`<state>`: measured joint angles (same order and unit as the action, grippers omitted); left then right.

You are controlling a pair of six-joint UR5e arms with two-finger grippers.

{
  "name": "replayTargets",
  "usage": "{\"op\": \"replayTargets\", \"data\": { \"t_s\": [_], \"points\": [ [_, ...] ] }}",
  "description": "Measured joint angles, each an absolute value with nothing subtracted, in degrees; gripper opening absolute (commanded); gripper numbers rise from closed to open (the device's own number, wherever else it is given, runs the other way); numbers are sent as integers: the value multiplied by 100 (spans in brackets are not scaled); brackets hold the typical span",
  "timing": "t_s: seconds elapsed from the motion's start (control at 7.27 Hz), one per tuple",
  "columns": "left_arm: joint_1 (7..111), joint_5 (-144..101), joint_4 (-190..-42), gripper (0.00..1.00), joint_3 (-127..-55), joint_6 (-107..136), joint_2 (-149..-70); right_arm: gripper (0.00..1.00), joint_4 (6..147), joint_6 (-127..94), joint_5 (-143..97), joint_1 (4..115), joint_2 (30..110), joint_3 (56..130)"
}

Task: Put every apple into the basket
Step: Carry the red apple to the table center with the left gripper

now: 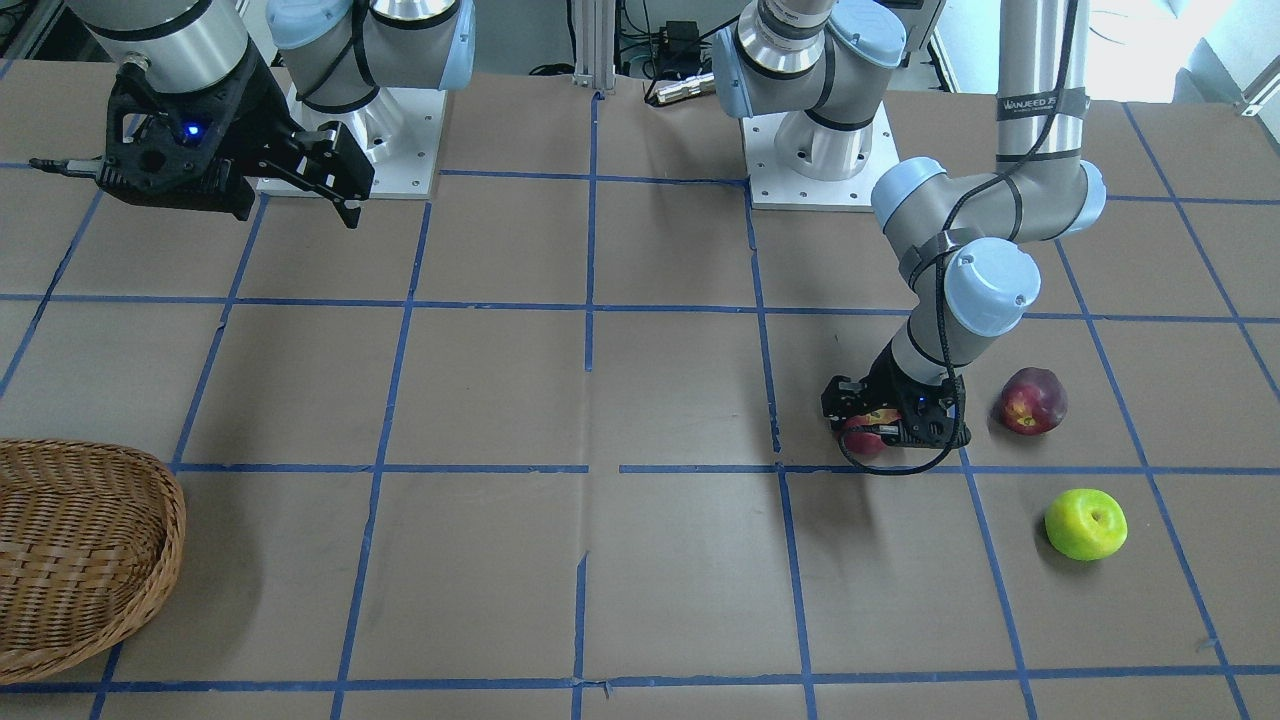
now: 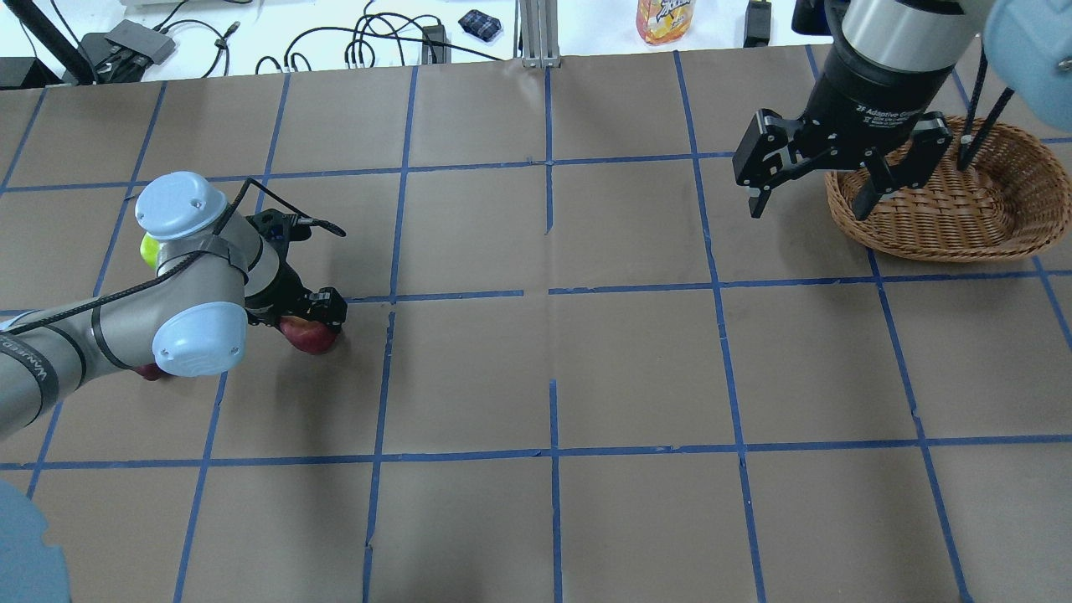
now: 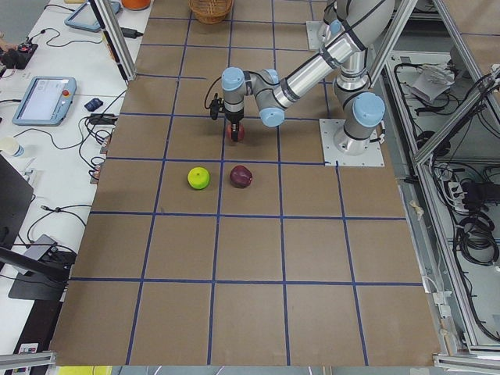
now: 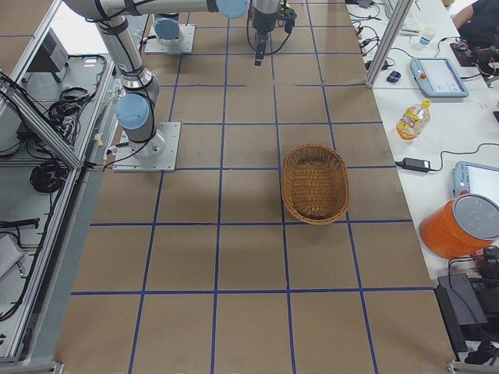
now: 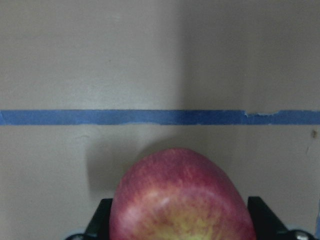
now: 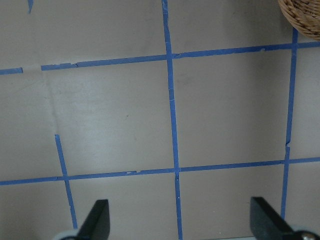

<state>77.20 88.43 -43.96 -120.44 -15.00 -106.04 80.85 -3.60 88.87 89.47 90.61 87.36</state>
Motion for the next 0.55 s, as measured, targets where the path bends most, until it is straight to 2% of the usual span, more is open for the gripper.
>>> {"op": "replayTargets", "data": {
  "t_s": [0.28,0.55],
  "points": [
    [7946,8617,-4417,0,-11883,-1129,-10516,100,8095,-359,8887,8947,9061,8736],
    [8752,7840,-4356,0,-11317,365,-10693,100,8113,-344,8899,8935,9062,8736]
  ]
}}
